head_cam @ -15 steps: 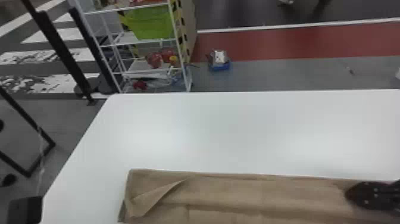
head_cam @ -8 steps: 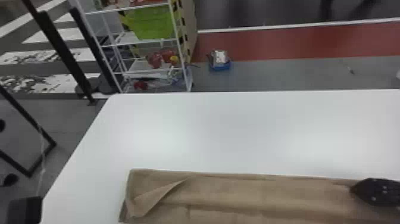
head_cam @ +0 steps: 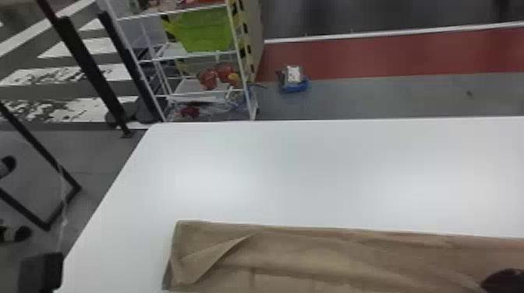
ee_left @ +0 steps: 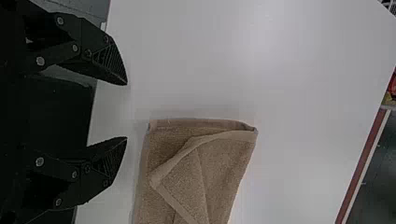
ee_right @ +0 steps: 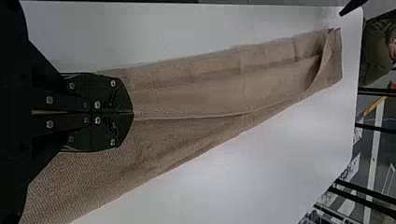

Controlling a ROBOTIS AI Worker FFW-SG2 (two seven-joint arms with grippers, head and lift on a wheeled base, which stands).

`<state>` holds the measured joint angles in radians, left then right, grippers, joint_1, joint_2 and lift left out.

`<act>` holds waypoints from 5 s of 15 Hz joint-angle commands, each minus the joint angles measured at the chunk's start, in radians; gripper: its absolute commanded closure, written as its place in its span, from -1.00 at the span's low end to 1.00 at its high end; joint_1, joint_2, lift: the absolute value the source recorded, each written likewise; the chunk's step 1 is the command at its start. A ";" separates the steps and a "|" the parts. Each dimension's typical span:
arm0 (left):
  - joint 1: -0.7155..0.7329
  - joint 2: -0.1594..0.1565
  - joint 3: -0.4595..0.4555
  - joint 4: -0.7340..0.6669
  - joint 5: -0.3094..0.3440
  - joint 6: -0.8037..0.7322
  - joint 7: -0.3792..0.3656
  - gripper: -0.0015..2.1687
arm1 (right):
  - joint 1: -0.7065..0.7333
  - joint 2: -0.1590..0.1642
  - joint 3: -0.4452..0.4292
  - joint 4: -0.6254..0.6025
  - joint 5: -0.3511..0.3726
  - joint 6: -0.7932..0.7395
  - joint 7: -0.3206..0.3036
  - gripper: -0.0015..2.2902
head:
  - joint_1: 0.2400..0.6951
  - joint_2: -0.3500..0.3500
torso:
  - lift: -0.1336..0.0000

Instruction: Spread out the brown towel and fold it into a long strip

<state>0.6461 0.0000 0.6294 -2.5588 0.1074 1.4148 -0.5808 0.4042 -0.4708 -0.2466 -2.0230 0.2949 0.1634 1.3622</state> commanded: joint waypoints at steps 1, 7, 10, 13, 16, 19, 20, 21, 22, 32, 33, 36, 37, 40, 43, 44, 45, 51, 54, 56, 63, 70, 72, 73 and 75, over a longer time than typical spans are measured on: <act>-0.002 -0.003 -0.002 0.000 -0.002 0.005 0.001 -0.48 | 0.031 -0.002 0.006 -0.014 0.003 -0.011 0.005 0.24 | 1.00 0.65 | -0.84; -0.005 -0.003 0.006 0.000 -0.002 0.014 -0.001 -0.48 | 0.097 -0.022 -0.016 -0.066 0.000 0.045 0.005 0.14 | 1.00 0.70 | -0.84; -0.014 -0.003 0.006 0.005 -0.002 0.017 -0.002 -0.48 | 0.117 -0.025 -0.063 -0.065 -0.011 0.020 0.005 0.12 | 1.00 0.69 | -0.84; -0.022 -0.003 0.004 0.003 -0.002 0.030 -0.002 -0.48 | 0.127 -0.025 -0.077 -0.063 -0.033 0.011 0.005 -0.04 | 1.00 0.59 | -0.84; -0.025 -0.003 0.010 0.002 -0.003 0.051 -0.004 -0.48 | 0.124 -0.005 -0.134 -0.066 -0.108 -0.008 0.005 -0.94 | 1.00 0.56 | -0.84; -0.025 -0.003 0.020 -0.004 0.000 0.051 -0.011 -0.48 | 0.094 0.006 -0.261 -0.065 -0.293 0.103 0.005 -0.99 | 1.00 0.53 | -0.84; -0.025 -0.003 0.024 -0.006 0.006 0.048 -0.014 -0.48 | 0.073 0.009 -0.323 -0.060 -0.369 0.176 0.005 -0.98 | 1.00 0.49 | -0.84; -0.025 -0.003 0.029 -0.015 0.012 0.045 -0.019 -0.48 | 0.045 0.009 -0.379 -0.039 -0.444 0.244 0.005 -0.98 | 1.00 0.43 | -0.84; -0.025 -0.003 0.030 -0.021 0.023 0.039 -0.020 -0.48 | 0.016 0.009 -0.425 -0.014 -0.494 0.330 0.005 -0.98 | 1.00 0.27 | -0.84; -0.076 -0.003 -0.010 0.083 0.037 -0.176 -0.042 -0.48 | -0.044 0.049 -0.471 0.280 -0.539 0.327 0.005 -0.94 | 1.00 -0.37 | -0.84; -0.085 -0.003 -0.010 0.111 0.051 -0.204 -0.050 -0.48 | -0.044 0.054 -0.464 0.297 -0.528 0.299 0.005 -0.94 | 1.00 -0.40 | -0.84; -0.118 -0.003 -0.020 0.160 0.049 -0.201 -0.074 -0.46 | -0.045 0.080 -0.445 0.310 -0.493 0.256 0.005 -0.94 | 1.00 -0.42 | -0.84; -0.122 -0.003 -0.031 0.167 0.046 -0.191 -0.073 -0.32 | -0.045 0.081 -0.444 0.310 -0.493 0.250 0.005 -0.94 | 1.00 -0.42 | -0.84; -0.129 -0.003 -0.034 0.173 0.026 -0.170 -0.060 -0.24 | -0.045 0.075 -0.459 0.306 -0.500 0.250 0.005 -0.94 | 1.00 -0.42 | -0.84; -0.134 -0.003 -0.034 0.166 0.020 -0.112 -0.063 0.03 | -0.045 0.075 -0.447 0.306 -0.502 0.250 0.005 -0.94 | 1.00 -0.43 | -0.84; -0.134 -0.003 -0.036 0.161 0.020 -0.084 -0.062 0.39 | -0.045 0.080 -0.433 0.306 -0.491 0.244 0.005 -0.94 | 1.00 -0.43 | -0.84; -0.138 -0.003 -0.036 0.157 0.020 -0.069 -0.060 0.66 | -0.047 0.083 -0.415 0.306 -0.473 0.226 0.005 -0.94 | 1.00 -0.43 | -0.84; -0.186 -0.003 -0.036 0.137 -0.009 0.017 -0.059 0.66 | -0.051 0.089 -0.362 0.336 -0.451 0.152 0.005 -0.78 | 1.00 -0.32 | -0.84; -0.195 -0.003 -0.036 0.138 -0.018 0.014 -0.059 0.66 | -0.068 0.087 -0.332 0.349 -0.439 0.149 0.005 0.29 | 1.00 -0.28 | -0.84; -0.204 -0.003 -0.036 0.141 -0.023 0.017 -0.059 0.66 | -0.076 0.086 -0.301 0.376 -0.407 0.103 0.005 0.64 | 1.00 -0.24 | -0.84; -0.249 -0.003 -0.036 0.164 -0.032 0.017 -0.059 0.66 | -0.099 0.075 -0.250 0.438 -0.365 0.051 0.005 0.70 | 1.00 -0.12 | -0.84; -0.275 -0.003 -0.037 0.157 -0.058 0.027 -0.057 0.66 | -0.134 0.075 -0.235 0.477 -0.336 0.038 0.005 0.70 | 1.00 -0.09 | -0.84; -0.293 -0.003 -0.037 0.157 -0.086 0.054 -0.051 0.66 | -0.137 0.073 -0.230 0.477 -0.336 0.038 0.005 0.70 | 1.00 -0.07 | -0.84; -0.299 -0.003 -0.039 0.157 -0.092 0.051 -0.043 0.66 | -0.137 0.073 -0.230 0.477 -0.336 0.038 0.005 0.70 | 1.00 -0.06 | -0.84; -0.313 -0.003 -0.042 0.157 -0.117 0.048 -0.030 0.66 | -0.139 0.072 -0.230 0.478 -0.338 0.038 0.005 0.70 | 1.00 -0.02 | -0.84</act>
<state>0.3421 0.0000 0.5912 -2.4022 0.0101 1.4657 -0.6171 0.2659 -0.3980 -0.4771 -1.5458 -0.0421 0.2018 1.3622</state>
